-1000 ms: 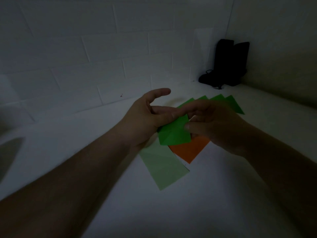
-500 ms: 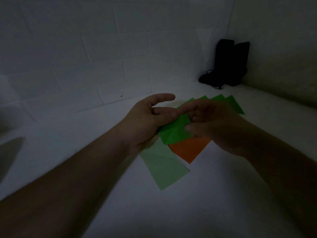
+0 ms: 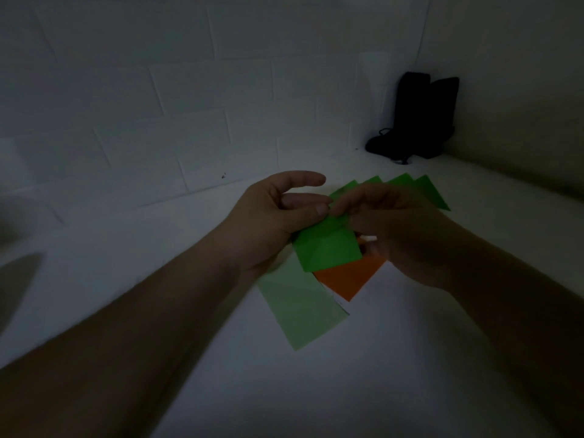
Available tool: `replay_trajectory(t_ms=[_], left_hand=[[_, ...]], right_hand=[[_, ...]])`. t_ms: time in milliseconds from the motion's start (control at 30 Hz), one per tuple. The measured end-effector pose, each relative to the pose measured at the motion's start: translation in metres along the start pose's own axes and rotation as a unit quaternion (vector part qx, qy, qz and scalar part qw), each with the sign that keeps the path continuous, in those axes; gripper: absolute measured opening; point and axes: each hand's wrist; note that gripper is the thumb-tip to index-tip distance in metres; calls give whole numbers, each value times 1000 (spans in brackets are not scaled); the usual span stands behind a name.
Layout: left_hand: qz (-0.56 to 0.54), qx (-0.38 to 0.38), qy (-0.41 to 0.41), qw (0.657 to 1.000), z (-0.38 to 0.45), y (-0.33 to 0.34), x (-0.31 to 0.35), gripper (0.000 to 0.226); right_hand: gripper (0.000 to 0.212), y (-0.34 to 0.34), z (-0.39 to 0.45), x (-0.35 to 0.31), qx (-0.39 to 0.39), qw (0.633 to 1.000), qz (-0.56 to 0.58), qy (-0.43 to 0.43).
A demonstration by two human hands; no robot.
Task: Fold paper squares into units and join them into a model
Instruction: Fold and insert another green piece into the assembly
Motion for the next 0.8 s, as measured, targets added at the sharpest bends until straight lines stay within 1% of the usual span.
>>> replay_trajectory(t_ms=[100, 167, 233, 267, 300, 367, 467, 567, 700, 800], left_hand=[[5, -4, -8, 1000, 0, -1, 0, 35], [26, -16, -15, 999, -1, -2, -1, 36], [40, -19, -20, 999, -2, -1, -1, 36], [36, -14, -21, 999, -2, -1, -1, 35], [25, -5, -24, 999, -1, -1, -1, 34], [3, 8, -31, 999, 0, -2, 1, 34], [11, -1, -36, 999, 0, -5, 1, 40], [45, -9, -27, 999, 0, -7, 0, 42], [64, -5, -8, 998, 1, -8, -2, 36], [85, -4, 15, 996, 2, -7, -4, 26]], right_hand=[[38, 1, -1, -1, -20, 999, -31, -21], [37, 0, -3, 0, -23, 990, -123, -62], [39, -3, -3, 1, -13, 957, -264, -116], [43, -3, -3, 2, -5, 939, -316, -139], [43, -3, -2, 3, 5, 929, -336, -155], [38, -3, -1, 3, 30, 933, -315, -171], [35, -4, 0, 0, 74, 940, -275, -186], [38, -2, -2, -1, 59, 936, -293, -187], [35, 0, -1, -1, 52, 947, -277, -154], [31, -3, 0, 0, 61, 963, -221, -144]])
Point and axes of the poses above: each hand's wrist, its own z-axis towards the middle knuckle, its own y-axis out of the palm, x = y × z, and after that the axes turned 8 degrees about z, right-handed
